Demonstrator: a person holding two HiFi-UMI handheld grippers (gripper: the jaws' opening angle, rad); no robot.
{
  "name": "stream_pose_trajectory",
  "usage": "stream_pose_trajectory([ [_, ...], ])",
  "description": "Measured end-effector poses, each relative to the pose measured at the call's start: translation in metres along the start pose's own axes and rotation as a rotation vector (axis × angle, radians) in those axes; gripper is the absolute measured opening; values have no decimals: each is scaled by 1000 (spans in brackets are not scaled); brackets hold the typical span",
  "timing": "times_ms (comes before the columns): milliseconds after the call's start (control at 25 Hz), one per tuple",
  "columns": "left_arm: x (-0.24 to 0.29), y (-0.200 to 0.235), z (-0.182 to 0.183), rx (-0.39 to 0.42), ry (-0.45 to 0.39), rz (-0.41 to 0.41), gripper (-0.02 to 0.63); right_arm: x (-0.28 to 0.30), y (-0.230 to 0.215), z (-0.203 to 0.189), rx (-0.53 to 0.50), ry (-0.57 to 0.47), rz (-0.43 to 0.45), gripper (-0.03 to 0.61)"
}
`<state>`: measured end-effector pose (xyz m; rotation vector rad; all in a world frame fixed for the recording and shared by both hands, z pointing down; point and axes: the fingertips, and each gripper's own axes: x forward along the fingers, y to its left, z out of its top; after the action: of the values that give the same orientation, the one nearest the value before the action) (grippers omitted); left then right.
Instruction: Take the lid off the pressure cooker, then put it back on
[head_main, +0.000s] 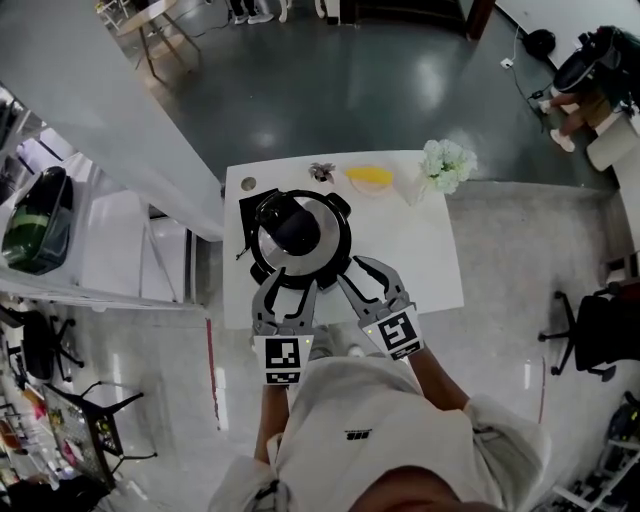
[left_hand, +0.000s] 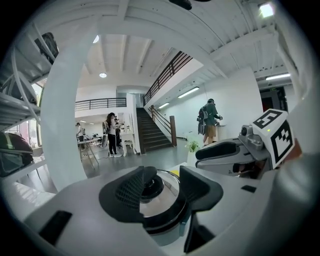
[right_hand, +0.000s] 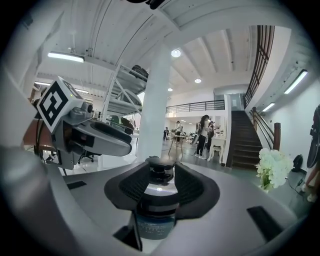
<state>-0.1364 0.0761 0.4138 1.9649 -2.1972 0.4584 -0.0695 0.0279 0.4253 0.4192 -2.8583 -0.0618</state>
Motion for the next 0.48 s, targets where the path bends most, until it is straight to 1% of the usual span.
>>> stream_pose_trajectory([
  [160, 16, 20, 0, 5, 10, -21, 233, 23, -4, -2, -35, -12, -2, 138],
  [280, 28, 32, 0, 10, 16, -40, 233, 34, -6, 2, 9, 28, -24, 138],
  [480, 44, 46, -3, 21, 35, -87, 234, 50, -9, 1, 19, 50, -50, 138],
])
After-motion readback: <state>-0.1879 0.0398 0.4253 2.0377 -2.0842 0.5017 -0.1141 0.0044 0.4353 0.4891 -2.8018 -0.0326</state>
